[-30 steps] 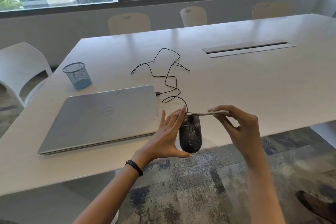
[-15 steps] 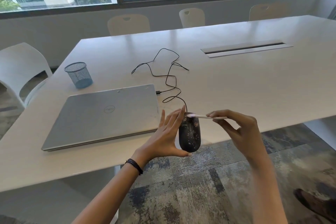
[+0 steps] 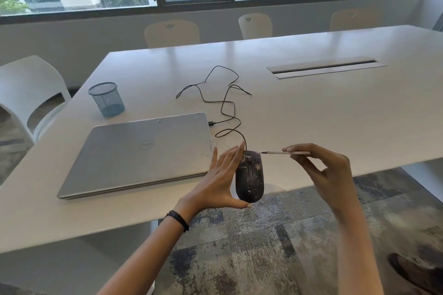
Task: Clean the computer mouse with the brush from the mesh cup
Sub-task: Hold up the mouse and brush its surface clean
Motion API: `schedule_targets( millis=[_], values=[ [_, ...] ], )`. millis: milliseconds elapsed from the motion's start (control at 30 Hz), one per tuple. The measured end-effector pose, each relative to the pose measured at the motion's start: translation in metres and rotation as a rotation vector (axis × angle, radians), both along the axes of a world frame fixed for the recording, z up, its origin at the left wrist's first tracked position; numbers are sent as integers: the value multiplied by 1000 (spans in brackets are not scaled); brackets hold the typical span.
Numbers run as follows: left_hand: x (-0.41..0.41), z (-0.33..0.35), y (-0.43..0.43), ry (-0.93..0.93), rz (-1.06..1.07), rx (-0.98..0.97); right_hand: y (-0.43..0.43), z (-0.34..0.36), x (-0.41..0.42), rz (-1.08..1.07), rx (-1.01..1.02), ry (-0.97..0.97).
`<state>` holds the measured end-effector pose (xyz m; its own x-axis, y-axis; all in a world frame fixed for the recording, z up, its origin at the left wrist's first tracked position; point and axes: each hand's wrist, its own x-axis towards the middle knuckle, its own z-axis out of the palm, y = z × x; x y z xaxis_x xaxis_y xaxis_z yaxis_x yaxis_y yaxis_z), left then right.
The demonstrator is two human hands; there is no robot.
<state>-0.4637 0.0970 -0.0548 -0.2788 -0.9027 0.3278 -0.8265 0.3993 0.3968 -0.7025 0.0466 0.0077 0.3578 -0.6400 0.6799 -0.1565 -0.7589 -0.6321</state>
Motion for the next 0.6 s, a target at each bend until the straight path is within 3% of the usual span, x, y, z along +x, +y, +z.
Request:
schedule_targets(
  millis=[600],
  values=[
    [5,6,-12,20,-18,-24,-9,1,8,4,33,13]
  ],
)
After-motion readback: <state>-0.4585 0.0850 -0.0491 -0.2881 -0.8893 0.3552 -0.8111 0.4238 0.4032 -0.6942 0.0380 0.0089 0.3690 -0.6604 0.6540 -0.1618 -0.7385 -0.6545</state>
